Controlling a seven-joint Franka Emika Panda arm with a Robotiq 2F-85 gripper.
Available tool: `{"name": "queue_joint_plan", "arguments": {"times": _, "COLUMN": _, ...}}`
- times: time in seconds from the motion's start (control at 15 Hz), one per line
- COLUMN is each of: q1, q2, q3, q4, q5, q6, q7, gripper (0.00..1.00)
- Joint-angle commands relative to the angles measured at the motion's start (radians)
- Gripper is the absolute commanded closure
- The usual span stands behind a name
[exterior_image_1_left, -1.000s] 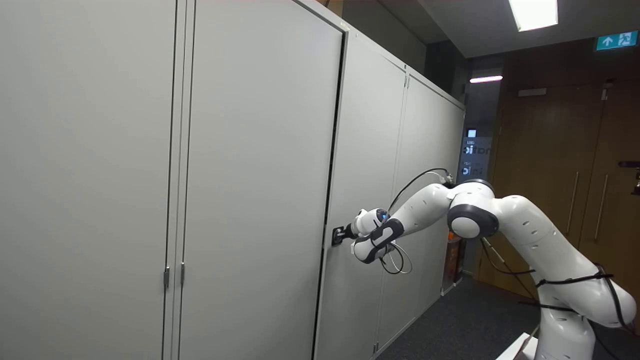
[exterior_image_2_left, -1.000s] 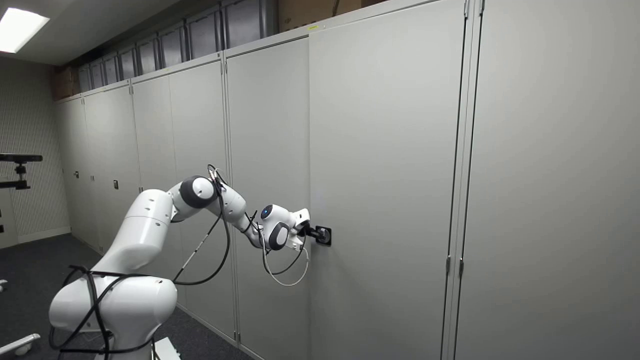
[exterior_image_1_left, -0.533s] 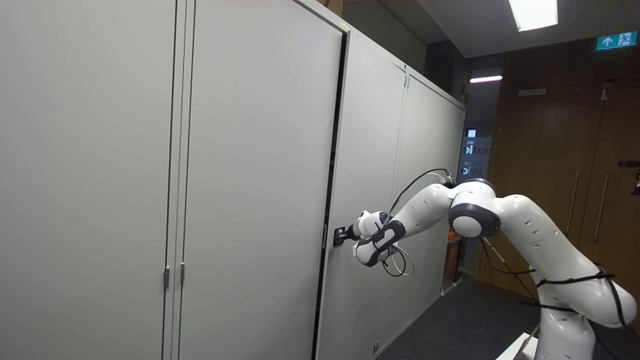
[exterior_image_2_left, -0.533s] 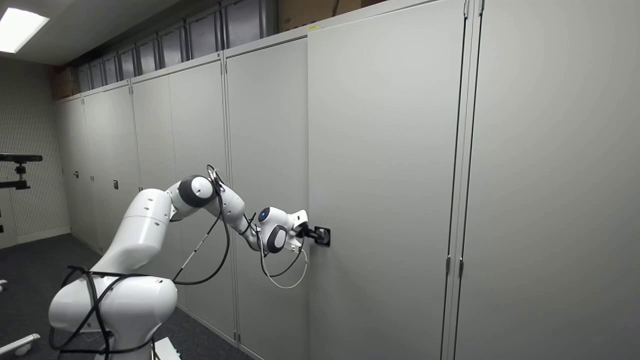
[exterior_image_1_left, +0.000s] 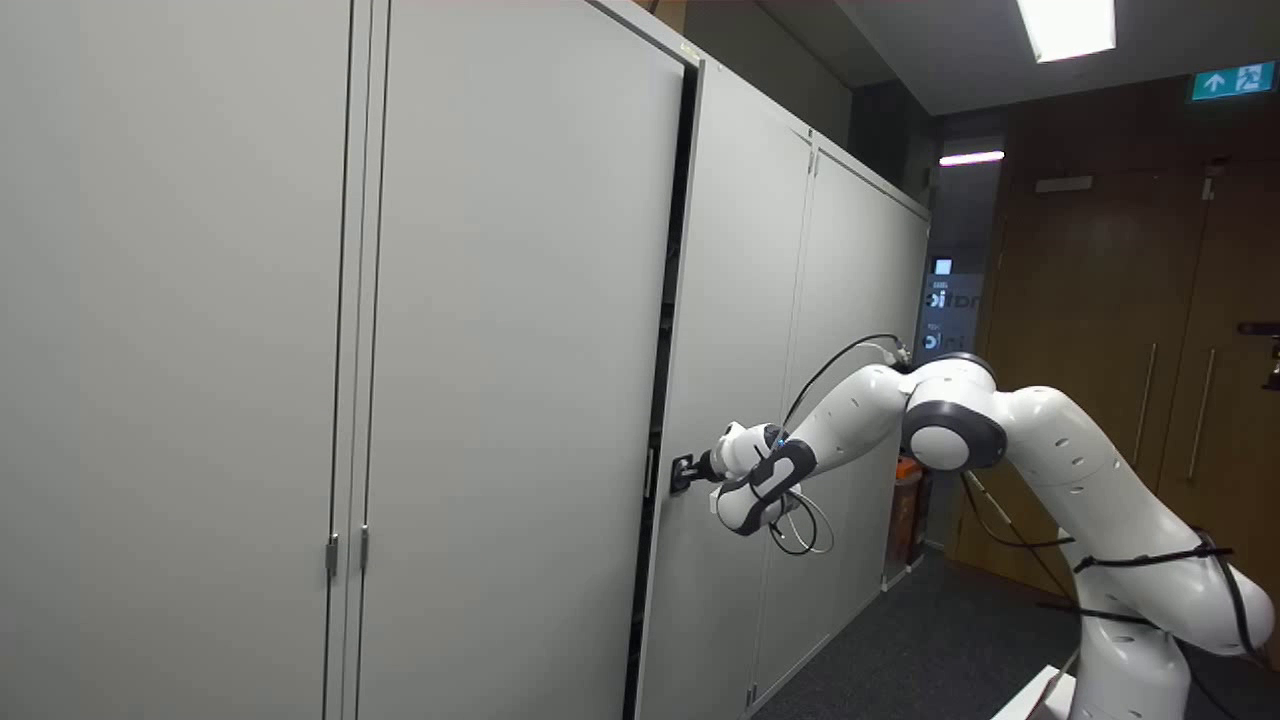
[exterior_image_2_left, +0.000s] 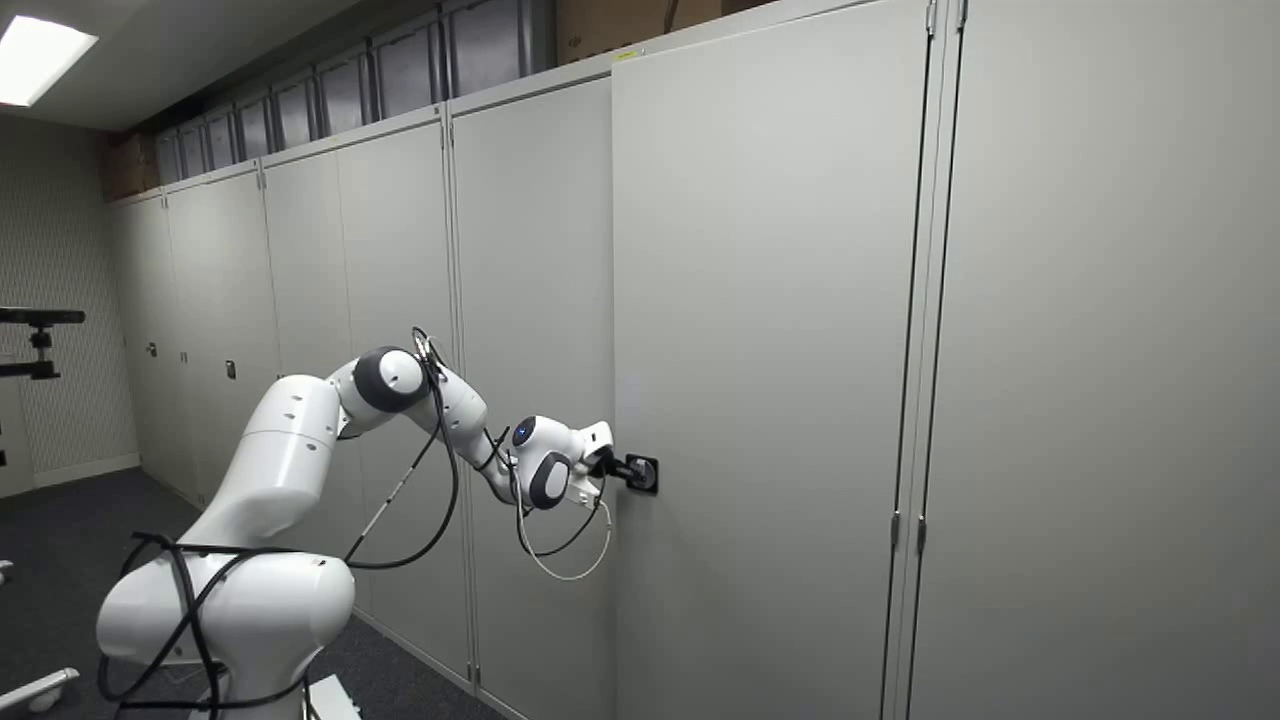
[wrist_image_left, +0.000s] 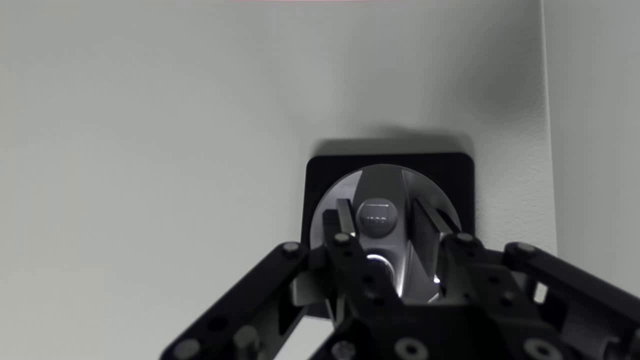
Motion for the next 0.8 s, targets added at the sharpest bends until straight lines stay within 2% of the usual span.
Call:
{"name": "queue_joint_plan", "arguments": {"times": 0.0, "q1": 0.028, "q2": -0.092, "q3": -0.01, "q4": -0.068, "q5": -0.032, "q6": 0.019, "q7": -0.019, "gripper": 0.9}}
{"name": "queue_joint_plan", "arguments": {"times": 0.73, "q1": 0.029, "q2": -0.137, "q3": -0.011, "q4": -0.097, "q5": -0.072, "q6": 0.021, "q7": -0.015, "gripper": 0.9}}
